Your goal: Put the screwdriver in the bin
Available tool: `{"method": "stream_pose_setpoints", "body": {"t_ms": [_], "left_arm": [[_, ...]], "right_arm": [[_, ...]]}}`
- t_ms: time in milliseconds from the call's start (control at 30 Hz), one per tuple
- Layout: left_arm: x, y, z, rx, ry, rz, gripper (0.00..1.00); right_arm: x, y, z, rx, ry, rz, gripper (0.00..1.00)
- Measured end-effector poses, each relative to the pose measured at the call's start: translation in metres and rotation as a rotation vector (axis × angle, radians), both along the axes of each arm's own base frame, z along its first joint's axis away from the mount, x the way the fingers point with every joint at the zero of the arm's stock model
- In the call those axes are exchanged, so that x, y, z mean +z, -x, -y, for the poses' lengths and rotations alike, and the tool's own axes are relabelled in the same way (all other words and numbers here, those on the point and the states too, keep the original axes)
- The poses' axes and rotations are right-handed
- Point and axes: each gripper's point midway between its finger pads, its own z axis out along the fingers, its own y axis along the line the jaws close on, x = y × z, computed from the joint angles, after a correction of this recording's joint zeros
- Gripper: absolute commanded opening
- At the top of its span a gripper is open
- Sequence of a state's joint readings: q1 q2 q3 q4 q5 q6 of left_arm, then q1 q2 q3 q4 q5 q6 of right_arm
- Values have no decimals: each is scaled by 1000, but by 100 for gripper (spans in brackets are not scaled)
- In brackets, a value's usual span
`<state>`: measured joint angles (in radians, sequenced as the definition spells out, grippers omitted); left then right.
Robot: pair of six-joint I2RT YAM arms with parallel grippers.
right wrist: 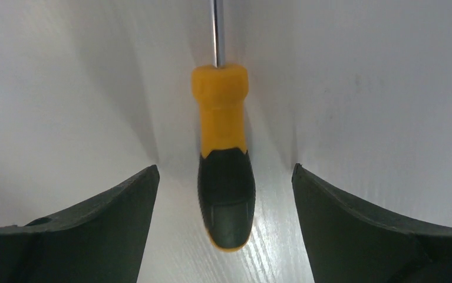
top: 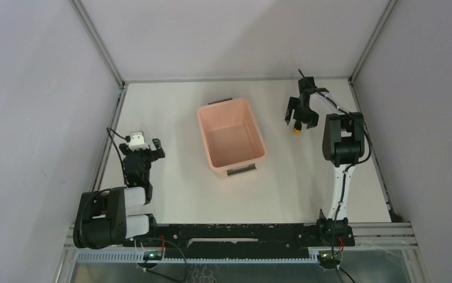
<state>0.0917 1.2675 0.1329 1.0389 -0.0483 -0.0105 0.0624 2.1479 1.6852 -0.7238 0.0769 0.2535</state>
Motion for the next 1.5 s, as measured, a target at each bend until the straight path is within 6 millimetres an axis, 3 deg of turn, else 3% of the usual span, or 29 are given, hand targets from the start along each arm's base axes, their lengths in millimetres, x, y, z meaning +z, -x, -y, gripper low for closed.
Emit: {"method": "stream_pose_setpoints", "body": {"t_ms": [100,233,367,500,633,833,933,1033,1133,1333,1500], "left_arm": [[0,0,0,0,0,0,100],[0,0,0,0,0,0,100],[0,0,0,0,0,0,100],[0,0,0,0,0,0,100],[0,0,0,0,0,0,100],[0,0,0,0,0,0,100],[0,0,0,0,0,0,100],[0,0,0,0,0,0,100],[0,0,0,0,0,0,100],[0,0,0,0,0,0,100],[0,0,0,0,0,0,100]], "right_arm": [[-15,5,3,-10,6,-46,73],[-15,4,3,-17,-1,-43,27],[-15,5,4,-25,-4,-44,0],[-10,10,5,-17,6,-64,0],[23,24,11,-5,45,-75,0],[149,37,1,32,91,126,2],[207,54,-28,97,89,246,2],[239,75,-70,203,68,313,1],[247,95,-114,314,39,325,1],[240,133,-191,491,-19,294,2],[226,147,-234,568,-51,274,2]]}}
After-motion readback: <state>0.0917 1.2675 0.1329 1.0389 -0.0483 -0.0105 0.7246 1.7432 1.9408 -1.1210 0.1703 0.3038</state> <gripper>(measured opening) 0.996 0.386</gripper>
